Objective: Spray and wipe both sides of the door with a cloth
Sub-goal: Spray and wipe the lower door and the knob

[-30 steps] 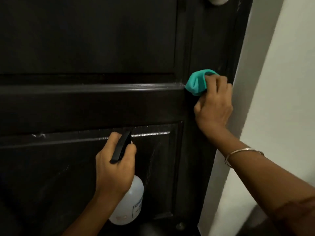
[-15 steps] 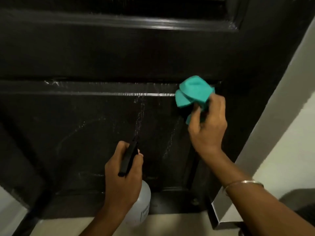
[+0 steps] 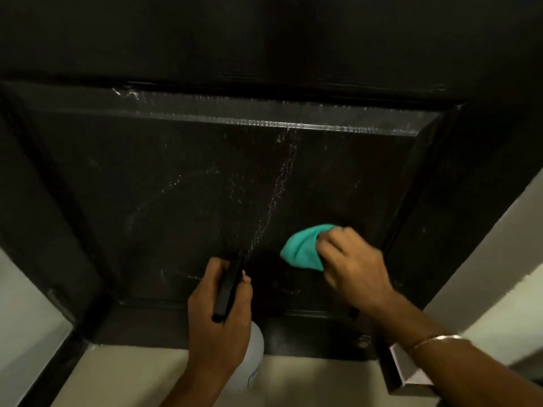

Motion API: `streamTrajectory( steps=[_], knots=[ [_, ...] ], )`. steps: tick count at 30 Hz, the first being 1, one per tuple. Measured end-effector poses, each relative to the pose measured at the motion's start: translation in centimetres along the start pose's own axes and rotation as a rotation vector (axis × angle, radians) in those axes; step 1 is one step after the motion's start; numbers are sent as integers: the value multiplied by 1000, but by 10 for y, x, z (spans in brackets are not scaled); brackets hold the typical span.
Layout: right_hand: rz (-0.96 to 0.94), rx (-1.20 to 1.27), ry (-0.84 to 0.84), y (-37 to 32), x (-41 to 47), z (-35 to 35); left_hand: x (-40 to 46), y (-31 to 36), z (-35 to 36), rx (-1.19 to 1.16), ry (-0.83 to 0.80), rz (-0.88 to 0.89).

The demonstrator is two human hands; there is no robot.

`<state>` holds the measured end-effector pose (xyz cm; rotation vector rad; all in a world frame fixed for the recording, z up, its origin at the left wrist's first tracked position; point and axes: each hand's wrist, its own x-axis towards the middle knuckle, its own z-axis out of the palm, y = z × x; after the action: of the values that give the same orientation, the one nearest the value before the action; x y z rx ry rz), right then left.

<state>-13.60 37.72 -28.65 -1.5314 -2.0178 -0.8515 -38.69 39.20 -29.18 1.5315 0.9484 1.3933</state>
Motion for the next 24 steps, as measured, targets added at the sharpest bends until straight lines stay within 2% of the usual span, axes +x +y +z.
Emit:
streamTrajectory(
  steps=[5,7,8,10,13,15,17,18,20,22,24],
  knots=[
    [259,-15,493,2,104,-52,6,-6,-14,-19,43,1],
    [314,-1,607,-13,126,-42,5,-14,-21,-7,66,4],
    [272,10,622,-24,128,-29,3,-17,-25,3,71,13],
    [77,17,524,-45,109,10,-1,-22,-30,21,70,22],
    [-239,42,78,-68,49,66,-6,-28,-38,28,54,4],
    [-338,45,-165,-67,24,79,-8,-29,-44,47,50,11],
    [-441,32,-240,-56,30,68,-10,-29,-48,46,56,10],
    [-478,28,-214,-51,42,55,-10,-29,-49,34,59,6],
    [-448,4,1,-42,80,20,-9,-30,-51,22,58,-6],
    [-273,-77,333,-33,127,-20,-6,-32,-53,26,62,1],
    [-56,-136,527,-27,165,-48,-5,-35,-54,17,65,7]
  ],
)
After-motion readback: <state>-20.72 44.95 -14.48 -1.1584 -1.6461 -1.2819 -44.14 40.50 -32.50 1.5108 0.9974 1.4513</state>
